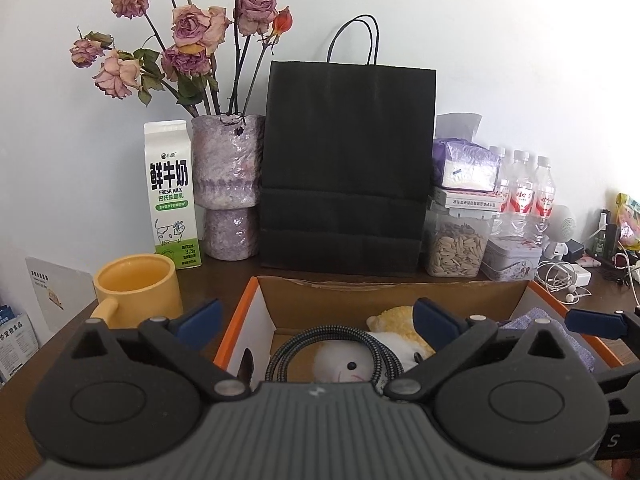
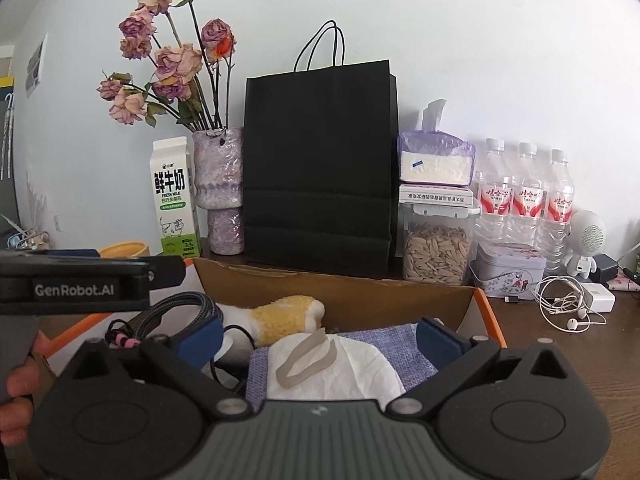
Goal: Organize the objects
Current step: 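Carry the clip and beige block over the box and open both tools, then move the right tool to a small white bottle cap and grasp it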
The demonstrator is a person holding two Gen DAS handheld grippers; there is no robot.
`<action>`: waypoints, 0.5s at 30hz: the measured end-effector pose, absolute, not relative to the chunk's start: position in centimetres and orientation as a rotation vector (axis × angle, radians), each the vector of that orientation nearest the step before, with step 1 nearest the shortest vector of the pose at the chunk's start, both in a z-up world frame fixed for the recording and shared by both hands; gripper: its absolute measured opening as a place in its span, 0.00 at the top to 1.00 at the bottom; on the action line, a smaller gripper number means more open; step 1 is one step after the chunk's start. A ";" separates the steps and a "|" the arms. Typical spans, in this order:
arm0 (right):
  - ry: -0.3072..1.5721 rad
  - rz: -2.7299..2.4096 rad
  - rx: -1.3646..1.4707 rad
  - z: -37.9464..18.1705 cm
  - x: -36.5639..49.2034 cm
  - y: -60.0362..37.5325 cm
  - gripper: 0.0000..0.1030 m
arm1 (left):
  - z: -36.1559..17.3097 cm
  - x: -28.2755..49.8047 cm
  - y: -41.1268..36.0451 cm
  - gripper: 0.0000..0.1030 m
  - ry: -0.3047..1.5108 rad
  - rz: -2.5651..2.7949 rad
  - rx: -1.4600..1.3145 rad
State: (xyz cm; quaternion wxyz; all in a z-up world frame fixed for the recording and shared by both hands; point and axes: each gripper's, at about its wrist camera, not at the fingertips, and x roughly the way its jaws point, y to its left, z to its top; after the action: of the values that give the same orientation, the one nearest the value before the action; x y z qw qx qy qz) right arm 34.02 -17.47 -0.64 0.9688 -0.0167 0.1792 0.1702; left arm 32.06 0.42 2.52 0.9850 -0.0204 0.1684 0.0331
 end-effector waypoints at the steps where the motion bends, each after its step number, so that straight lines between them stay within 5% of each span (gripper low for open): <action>1: 0.364 0.342 -0.034 -0.7 34.0 -17.5 0.00 | 2.5 32.1 0.4 0.00 0.339 0.066 -0.041; 15: 0.352 0.347 -0.058 -0.7 32.6 -17.4 0.00 | 2.2 30.4 0.5 0.00 0.325 0.043 -0.044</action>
State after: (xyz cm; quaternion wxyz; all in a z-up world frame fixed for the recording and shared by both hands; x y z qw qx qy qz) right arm 32.61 -17.35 -0.67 0.9692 -0.0287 0.1740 0.1719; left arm 30.36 0.51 2.25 0.9863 -0.0218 0.1619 0.0213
